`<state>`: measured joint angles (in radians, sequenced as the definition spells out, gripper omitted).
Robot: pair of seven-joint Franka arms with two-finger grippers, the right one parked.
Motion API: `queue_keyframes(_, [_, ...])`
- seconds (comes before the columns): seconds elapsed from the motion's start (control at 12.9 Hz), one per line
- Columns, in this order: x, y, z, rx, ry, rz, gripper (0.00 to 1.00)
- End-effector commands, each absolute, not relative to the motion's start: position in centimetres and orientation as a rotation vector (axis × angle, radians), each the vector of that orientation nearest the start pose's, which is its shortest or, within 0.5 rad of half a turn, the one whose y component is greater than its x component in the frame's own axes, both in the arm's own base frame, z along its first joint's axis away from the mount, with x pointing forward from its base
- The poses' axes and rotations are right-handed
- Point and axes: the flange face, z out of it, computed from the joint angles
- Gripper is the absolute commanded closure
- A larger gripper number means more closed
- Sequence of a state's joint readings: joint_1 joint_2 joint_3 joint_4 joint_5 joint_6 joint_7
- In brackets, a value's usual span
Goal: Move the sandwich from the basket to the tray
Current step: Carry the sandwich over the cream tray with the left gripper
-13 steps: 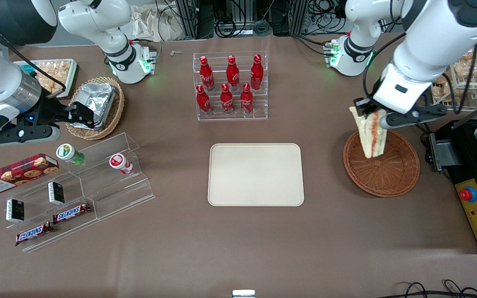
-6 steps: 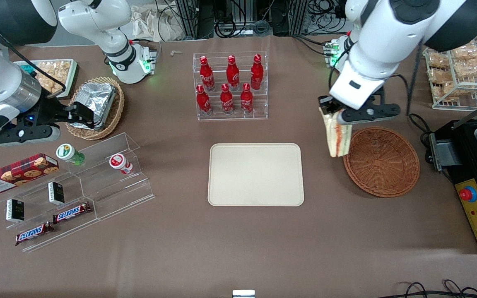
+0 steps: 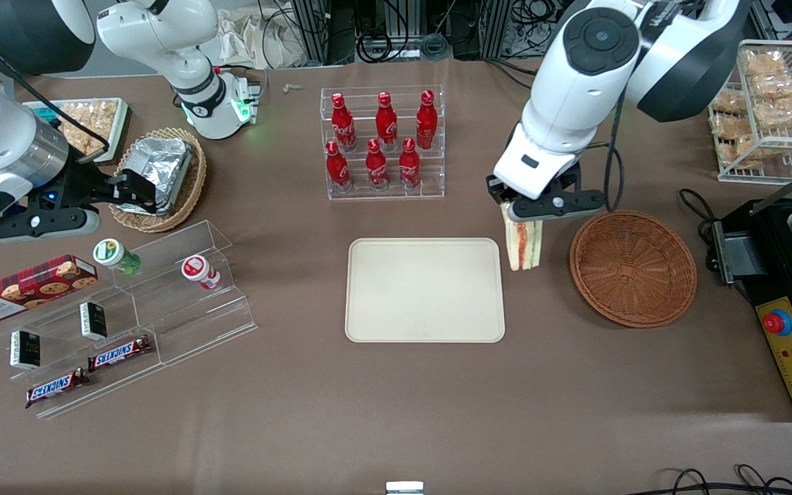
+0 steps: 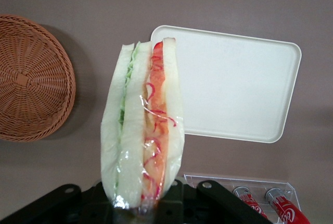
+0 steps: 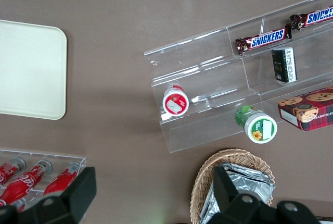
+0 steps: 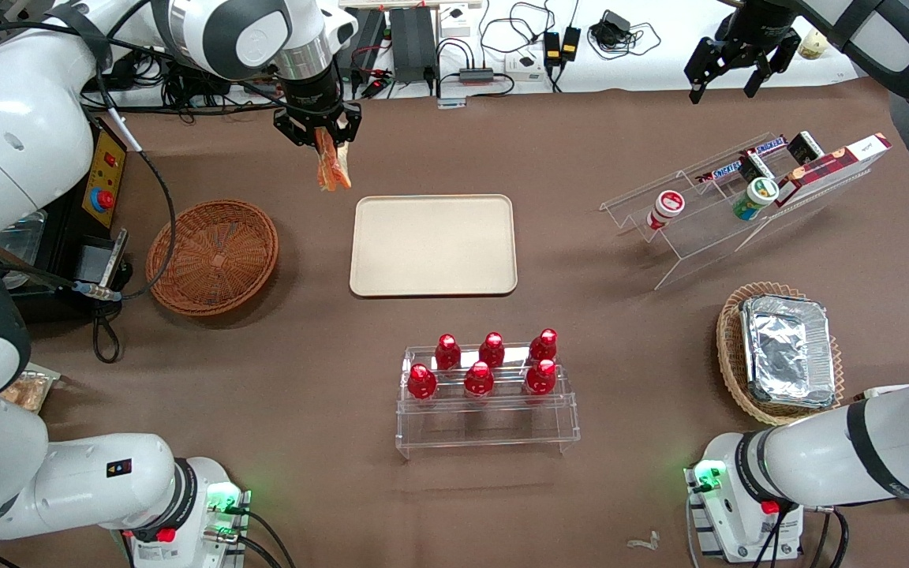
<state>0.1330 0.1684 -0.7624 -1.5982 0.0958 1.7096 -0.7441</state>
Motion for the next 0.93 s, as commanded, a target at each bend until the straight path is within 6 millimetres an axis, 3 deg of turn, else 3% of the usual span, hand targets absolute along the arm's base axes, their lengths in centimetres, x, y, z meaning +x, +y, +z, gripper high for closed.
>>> queue_keyframes(0.0, [51.3,-33.1,54.8,-3.157,-0.174,0.043,1.00])
queue_keyframes(0.23, [51.2,-34.9,53.2,-3.177,-0.121,0.062,1.00])
queue_keyframes(0.46, [51.7,-35.2,52.4,-3.195,-0.117,0.071,1.00])
queue_keyframes(0.85, [51.8,-38.1,47.9,-3.158,-0.018,0.089,1.00])
